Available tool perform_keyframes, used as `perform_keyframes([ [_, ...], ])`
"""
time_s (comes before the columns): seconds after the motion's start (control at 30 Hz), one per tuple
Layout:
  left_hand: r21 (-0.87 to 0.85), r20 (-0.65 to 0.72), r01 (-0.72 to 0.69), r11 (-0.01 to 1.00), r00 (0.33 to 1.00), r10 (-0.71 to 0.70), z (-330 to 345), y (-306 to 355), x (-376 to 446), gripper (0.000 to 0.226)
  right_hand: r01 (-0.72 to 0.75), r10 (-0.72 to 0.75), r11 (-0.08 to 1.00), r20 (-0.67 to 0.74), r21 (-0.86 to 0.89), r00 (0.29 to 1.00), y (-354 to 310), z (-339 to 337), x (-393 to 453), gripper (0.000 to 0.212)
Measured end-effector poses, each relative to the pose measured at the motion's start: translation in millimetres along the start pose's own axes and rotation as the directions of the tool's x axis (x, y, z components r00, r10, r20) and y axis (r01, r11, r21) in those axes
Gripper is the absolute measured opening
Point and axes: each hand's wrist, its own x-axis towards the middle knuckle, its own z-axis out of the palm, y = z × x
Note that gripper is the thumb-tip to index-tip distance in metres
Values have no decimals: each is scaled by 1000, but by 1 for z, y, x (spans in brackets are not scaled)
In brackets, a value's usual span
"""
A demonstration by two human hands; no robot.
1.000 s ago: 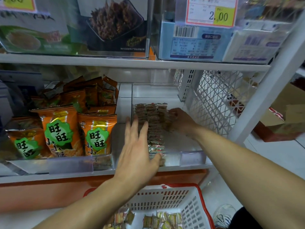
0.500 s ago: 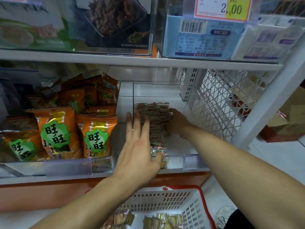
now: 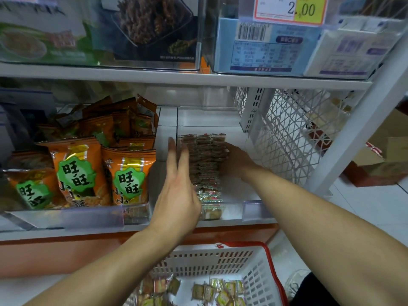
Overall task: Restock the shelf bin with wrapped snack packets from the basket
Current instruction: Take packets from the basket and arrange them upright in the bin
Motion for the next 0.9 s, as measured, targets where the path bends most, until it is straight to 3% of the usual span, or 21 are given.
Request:
perform_keyframes([
  [0.07,-92,-30,128,988,991,-131,-4,0,1,89,11,-15,995,-33,-101,999,0,-3,-3,28],
  [0.17,-171,16,313,934,949,-315,-6,-1,0,79,-39,30,987,-63,-158,998,3,-6,-4,49],
  [0.3,-204,45,310,929,951,-307,-7,1,-3,71,-130,124,975,-43,-183,991,12,-6,0,75],
  [0.43,-211,48,312,926,950,-309,-8,-4,1,74,-159,149,970,-65,-185,987,16,-7,2,74],
  [0.57,-225,21,289,931,956,-292,-7,-6,1,76,-216,209,967,-69,-135,976,16,-4,2,98],
  [0.63,-222,23,296,929,954,-298,-7,-6,1,76,-230,221,966,-84,-115,972,18,0,2,93],
  [0.77,-260,42,277,925,960,-276,-10,-6,-2,74,-155,130,978,-170,-143,977,22,5,6,59],
  [0.9,-280,91,255,926,967,-239,-15,-2,-8,72,-131,113,979,-115,-156,987,18,3,5,59],
])
